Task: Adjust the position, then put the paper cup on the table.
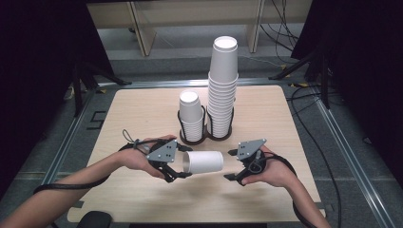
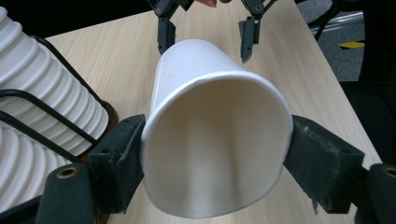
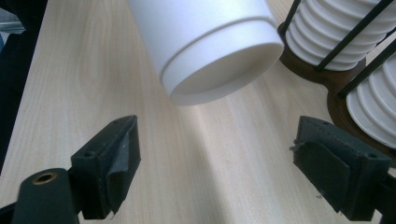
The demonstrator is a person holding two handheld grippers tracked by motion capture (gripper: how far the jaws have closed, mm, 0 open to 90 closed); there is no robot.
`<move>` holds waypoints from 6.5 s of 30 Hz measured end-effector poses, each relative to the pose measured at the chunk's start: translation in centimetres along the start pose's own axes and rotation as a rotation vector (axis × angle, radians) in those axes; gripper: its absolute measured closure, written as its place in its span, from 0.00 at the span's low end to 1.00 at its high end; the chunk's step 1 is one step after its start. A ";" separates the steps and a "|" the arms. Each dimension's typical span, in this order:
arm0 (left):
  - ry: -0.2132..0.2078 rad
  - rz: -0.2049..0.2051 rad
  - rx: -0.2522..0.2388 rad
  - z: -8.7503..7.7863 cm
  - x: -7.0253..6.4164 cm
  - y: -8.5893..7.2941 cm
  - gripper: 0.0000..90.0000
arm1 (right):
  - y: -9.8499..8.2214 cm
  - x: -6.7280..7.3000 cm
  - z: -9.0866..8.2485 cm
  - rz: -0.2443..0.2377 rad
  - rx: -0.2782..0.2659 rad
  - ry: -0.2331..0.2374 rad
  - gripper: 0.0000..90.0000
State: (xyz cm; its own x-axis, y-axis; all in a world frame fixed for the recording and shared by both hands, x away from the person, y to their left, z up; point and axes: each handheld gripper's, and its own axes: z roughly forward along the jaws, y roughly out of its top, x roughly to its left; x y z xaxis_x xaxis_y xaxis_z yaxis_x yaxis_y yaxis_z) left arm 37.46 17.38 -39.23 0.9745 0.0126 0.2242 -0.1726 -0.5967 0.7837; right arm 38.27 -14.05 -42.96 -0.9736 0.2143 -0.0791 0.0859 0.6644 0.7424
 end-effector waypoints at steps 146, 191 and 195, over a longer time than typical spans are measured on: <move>0.284 -0.451 -0.461 1.6 -2.2 -2.6 0.00 | -2.4 2.3 3.8 0.178 -0.453 -0.339 0.27; 0.572 -0.662 -0.492 0.5 -5.0 -8.9 0.02 | -4.2 -0.3 2.5 0.365 -0.592 -0.472 0.27; 0.572 -0.672 -0.492 0.8 -5.0 -9.2 0.02 | -4.3 -0.7 2.4 0.377 -0.574 -0.479 0.27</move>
State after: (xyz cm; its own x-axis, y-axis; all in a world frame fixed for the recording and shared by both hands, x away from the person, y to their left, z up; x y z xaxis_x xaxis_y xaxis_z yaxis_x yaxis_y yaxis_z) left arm 34.30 22.17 -48.02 0.6988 0.6843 -0.2085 0.2203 0.0714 0.9728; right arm 39.12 -15.37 -47.66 -0.6947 0.7164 0.0647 0.1403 0.0467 0.9890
